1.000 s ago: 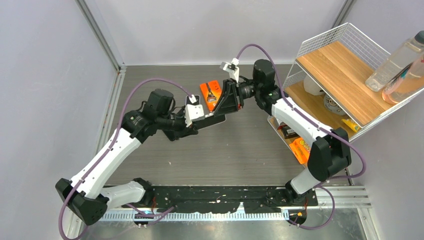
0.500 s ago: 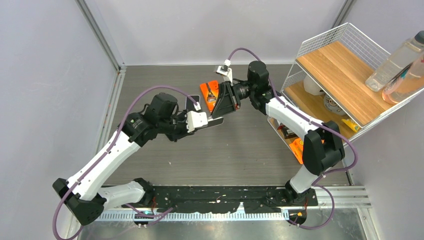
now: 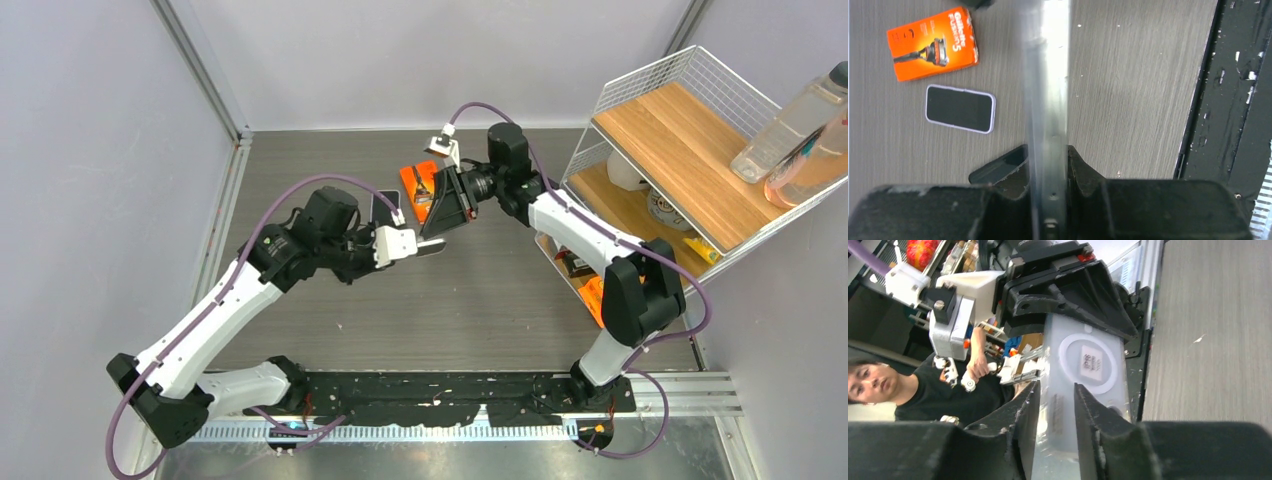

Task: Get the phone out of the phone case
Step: Remove the phone case from the phone.

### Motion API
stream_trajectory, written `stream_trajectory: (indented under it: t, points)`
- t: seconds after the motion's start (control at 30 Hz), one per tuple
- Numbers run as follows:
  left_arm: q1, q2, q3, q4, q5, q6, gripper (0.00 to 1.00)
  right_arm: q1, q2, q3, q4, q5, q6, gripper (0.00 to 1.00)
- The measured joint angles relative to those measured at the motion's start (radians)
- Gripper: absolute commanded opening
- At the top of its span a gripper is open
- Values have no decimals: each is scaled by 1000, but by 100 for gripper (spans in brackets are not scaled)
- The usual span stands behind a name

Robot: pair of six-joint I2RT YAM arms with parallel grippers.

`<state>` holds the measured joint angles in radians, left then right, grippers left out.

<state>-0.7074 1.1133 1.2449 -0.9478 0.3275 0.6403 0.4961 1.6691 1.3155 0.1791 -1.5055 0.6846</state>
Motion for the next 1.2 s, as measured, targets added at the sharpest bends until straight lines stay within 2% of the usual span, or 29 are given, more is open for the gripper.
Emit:
stream_trajectory:
  t: [0.03, 0.1, 0.2, 0.27, 0.33, 0.37, 0.53, 0.7, 0.8, 0.97, 1.07, 1.2]
  points:
    - [1, 0, 0, 3, 0, 1, 0, -3, 0, 8, -26, 2, -8, 56]
    - [1, -2, 0, 6, 34, 19, 0, -15, 0, 44, -121, 60, -66, 65]
    - [19, -10, -6, 8, 114, 23, 0, -41, 2, 142, -368, 161, -254, 71]
    - [70, -19, -16, 9, 175, 18, 0, -54, 2, 245, -565, 249, -420, 75]
    - [138, -30, -29, 14, 229, 9, 0, -60, -7, 325, -686, 323, -544, 89]
    - [168, -35, -33, 15, 255, 2, 0, -59, -22, 352, -733, 362, -600, 99]
    - [340, -58, -42, 28, 428, -58, 0, -36, -167, 367, -880, 544, -807, 96]
    - [438, -63, -42, 95, 612, -170, 0, 43, -317, 361, -926, 676, -955, 96]
    - [449, -62, -42, 138, 705, -248, 0, 104, -354, 347, -946, 711, -1027, 96]
    - [449, -60, -45, 215, 824, -370, 0, 159, -317, 322, -987, 729, -1099, 98]
    - [449, -60, -56, 264, 861, -422, 0, 161, -280, 322, -1001, 734, -1117, 100]
    - [449, -60, -71, 289, 879, -451, 0, 161, -261, 322, -1008, 724, -1125, 97]
